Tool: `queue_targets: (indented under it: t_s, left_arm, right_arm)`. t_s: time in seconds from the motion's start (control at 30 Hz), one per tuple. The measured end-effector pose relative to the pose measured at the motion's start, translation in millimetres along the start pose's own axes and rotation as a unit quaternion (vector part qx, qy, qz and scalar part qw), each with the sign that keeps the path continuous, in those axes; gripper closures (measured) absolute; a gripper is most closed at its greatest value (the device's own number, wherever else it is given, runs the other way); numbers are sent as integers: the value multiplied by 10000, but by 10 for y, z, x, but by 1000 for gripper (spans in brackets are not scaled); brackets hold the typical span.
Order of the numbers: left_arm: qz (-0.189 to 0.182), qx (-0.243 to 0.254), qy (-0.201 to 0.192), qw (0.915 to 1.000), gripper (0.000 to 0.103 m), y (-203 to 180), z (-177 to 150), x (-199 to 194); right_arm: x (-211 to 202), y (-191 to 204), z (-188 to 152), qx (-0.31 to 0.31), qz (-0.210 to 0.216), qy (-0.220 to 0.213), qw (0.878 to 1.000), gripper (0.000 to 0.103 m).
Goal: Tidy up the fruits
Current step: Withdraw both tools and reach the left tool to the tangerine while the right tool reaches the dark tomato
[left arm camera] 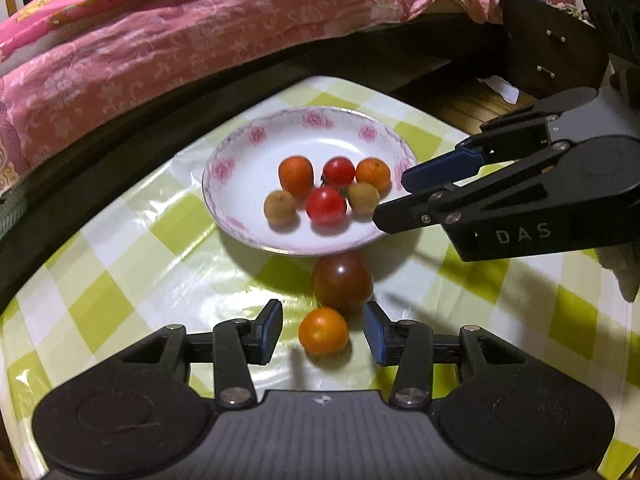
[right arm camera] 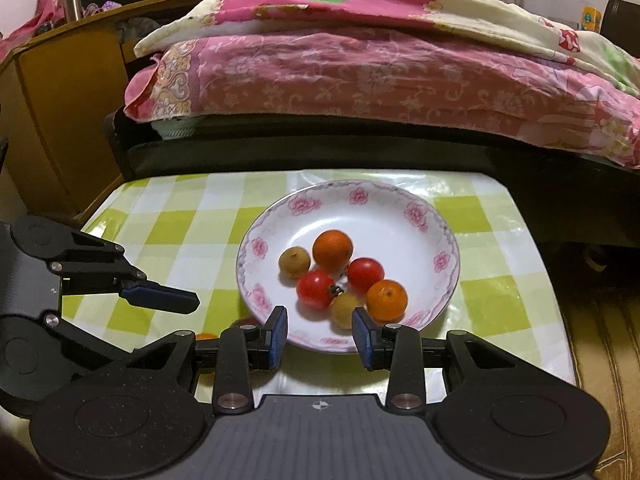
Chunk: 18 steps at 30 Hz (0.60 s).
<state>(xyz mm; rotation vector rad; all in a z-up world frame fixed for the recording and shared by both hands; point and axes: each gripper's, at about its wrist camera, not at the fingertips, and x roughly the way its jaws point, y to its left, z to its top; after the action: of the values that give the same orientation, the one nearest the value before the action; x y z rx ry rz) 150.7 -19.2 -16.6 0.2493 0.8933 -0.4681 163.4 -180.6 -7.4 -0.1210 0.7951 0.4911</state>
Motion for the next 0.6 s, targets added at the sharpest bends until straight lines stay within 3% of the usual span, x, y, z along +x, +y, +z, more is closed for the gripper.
queue_targets:
  t_s: [0.6]
  left_arm:
    - [8,120,162,9998,52,-74,-137,224]
  right_arm:
    - [20,55,-92,124,278,346,9989,62]
